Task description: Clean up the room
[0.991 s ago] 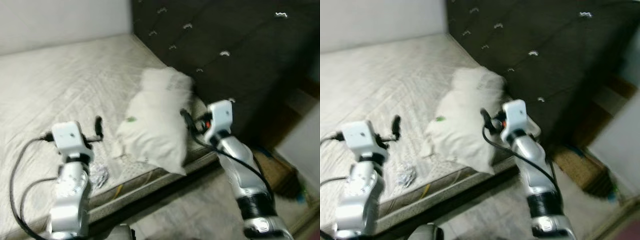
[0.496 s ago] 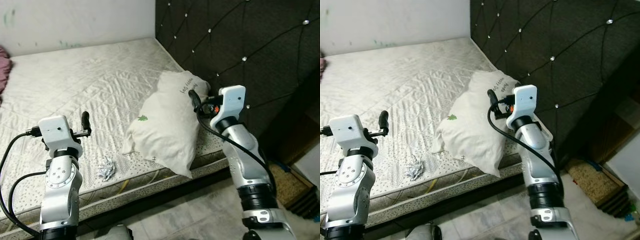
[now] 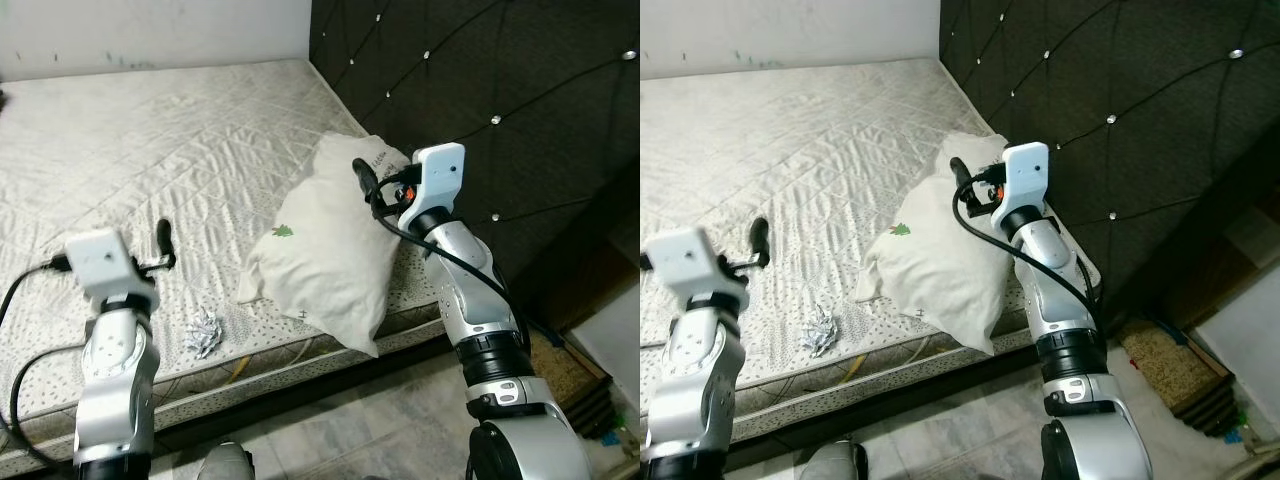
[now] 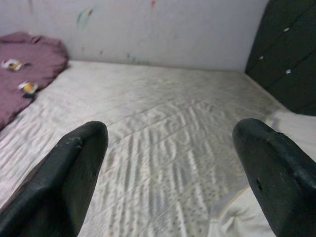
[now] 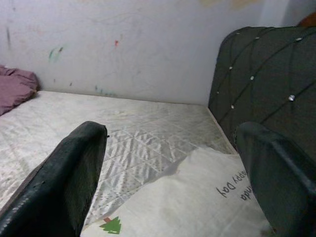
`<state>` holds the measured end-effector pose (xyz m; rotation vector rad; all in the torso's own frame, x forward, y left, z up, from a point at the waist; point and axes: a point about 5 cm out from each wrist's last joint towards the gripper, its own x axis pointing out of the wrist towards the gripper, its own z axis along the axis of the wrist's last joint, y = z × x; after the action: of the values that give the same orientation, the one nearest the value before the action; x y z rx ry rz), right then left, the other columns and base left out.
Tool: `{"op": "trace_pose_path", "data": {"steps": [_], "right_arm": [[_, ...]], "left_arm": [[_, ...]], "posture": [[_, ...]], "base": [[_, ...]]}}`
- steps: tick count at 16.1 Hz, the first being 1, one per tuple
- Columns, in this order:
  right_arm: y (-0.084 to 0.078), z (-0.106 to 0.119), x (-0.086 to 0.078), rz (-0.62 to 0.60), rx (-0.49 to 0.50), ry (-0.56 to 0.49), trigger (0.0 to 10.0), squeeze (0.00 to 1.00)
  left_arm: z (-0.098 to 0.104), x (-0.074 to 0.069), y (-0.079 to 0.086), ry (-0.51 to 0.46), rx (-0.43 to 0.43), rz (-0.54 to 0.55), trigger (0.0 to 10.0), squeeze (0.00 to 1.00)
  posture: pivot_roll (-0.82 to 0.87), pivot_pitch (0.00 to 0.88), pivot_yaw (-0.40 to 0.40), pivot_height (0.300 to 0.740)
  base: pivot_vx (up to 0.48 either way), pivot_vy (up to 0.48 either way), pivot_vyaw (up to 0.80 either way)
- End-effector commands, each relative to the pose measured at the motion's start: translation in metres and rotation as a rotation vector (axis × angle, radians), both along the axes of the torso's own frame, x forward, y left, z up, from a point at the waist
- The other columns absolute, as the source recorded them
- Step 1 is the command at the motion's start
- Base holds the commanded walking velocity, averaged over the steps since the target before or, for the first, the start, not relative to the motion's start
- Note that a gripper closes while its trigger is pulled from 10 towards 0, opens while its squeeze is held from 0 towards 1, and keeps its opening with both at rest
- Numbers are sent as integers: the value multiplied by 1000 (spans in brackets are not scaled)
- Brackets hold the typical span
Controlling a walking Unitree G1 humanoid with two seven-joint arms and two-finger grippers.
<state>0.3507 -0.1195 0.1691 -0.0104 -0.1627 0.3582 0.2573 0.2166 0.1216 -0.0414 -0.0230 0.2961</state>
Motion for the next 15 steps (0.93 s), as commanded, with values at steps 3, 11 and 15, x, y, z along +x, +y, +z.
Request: {"op": "trace_pose_path", "data": {"steps": [3, 11, 15], "right_arm": [[-9, -1, -2, -47, 8, -9, 10000, 0], [-63, -66, -59, -328, -32, 229, 10000, 0], [-67, -78, -79, -336, -24, 264, 10000, 0]], "left_arm": [[7, 8, -7, -35, -6, -31, 10000, 0], [-11, -17, -20, 35, 93, -81, 10000, 0], [-27, -39, -6, 100, 49, -9, 10000, 0]], "posture": [[-1, 0, -73, 740], [-15, 0, -45, 740], [-33, 0, -11, 740]], "base": [[0, 0, 0], [0, 0, 0], [0, 0, 0]]}}
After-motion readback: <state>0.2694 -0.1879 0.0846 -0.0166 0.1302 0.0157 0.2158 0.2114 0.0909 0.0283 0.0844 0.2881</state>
